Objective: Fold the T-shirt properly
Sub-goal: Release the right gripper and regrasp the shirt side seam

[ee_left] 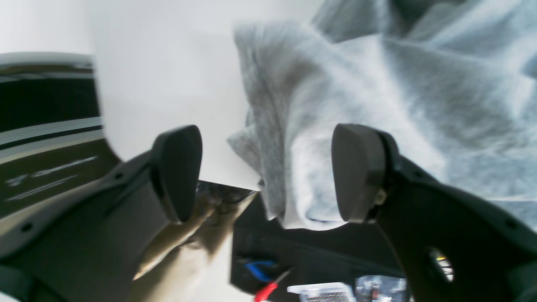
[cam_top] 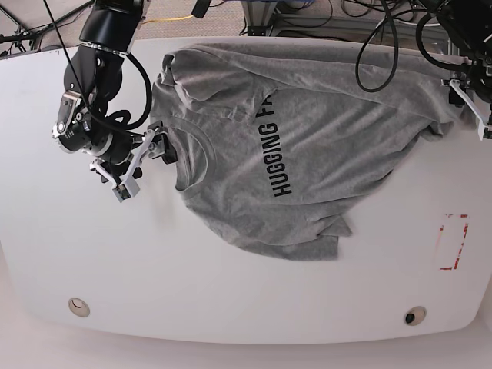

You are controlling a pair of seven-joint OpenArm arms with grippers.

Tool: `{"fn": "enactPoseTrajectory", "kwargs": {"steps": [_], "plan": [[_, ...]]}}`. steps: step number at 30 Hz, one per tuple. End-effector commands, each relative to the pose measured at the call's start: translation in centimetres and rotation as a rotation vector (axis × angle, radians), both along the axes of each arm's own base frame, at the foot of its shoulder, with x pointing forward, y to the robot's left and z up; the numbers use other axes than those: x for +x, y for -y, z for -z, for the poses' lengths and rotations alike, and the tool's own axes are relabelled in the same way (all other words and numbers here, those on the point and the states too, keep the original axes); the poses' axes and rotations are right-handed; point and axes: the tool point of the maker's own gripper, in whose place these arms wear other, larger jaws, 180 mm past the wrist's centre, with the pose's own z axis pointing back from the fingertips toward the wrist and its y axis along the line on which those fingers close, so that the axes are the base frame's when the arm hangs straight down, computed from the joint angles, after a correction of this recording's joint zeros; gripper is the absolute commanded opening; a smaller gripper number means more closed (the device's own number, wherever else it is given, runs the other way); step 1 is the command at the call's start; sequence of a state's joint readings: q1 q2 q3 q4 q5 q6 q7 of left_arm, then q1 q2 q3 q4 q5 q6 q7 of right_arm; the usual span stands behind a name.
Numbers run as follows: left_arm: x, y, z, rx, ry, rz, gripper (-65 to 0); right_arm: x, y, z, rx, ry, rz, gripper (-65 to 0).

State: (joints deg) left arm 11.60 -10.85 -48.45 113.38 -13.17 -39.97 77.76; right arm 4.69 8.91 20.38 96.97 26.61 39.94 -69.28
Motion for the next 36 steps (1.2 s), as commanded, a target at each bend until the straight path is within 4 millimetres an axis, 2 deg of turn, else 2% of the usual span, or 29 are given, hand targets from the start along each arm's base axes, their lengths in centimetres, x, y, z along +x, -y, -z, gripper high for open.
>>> {"fn": "enactPoseTrajectory", "kwargs": {"steps": [1, 4, 9, 16, 19, 22, 25, 31, 34, 36], "plan": [[0.8, -0.4, -1.7, 0.0, 0.057, 0.028, -19.9, 2.3, 0.5, -1.1, -0.001, 0.037, 0.008, -14.1], [1.1, -0.5, -2.5, -0.036, 0.09, 0.043, -19.9, 4.3, 0.6, -1.1, 0.028, 0.033, 0.019, -14.1], [0.3, -2.0, -3.5, -0.034, 0.139, -0.022, -19.9, 7.8, 0.5, -1.0, 0.086, 0.031, 0.041, -14.1], [0.2, -2.8, -4.1, -0.021, 0.158, -0.052, -19.9, 10.4, 0.2, 0.9, 0.144, -0.021, 0.076, -14.1], [-0.2, -3.4, -4.3, -0.006, 0.161, -0.077, -19.6, 10.9, -0.8, 2.1, 0.187, -0.045, 0.077, -14.1], [-0.1, -3.5, -4.4, -0.003, 0.167, -0.082, -19.7, 10.7, -2.9, 3.4, 0.202, -0.079, 0.035, -14.1], [0.2, -3.9, -5.0, -0.001, 0.193, -0.099, -19.7, 10.4, -4.8, 3.8, 0.207, -0.082, -0.005, -14.1], [0.6, -4.9, -6.4, 0.007, 0.274, -0.145, -19.7, 10.1, -8.7, 3.9, 0.247, -0.09, -0.053, -14.1], [1.7, -4.9, -7.3, 0.013, 0.343, -0.127, -19.6, 10.1, -9.7, 3.8, 0.263, -0.09, -0.062, -14.3], [3.0, -4.5, -7.7, 0.005, 0.401, -0.089, -19.3, 10.2, -9.9, 3.7, 0.267, -0.087, -0.065, -18.2]]}}
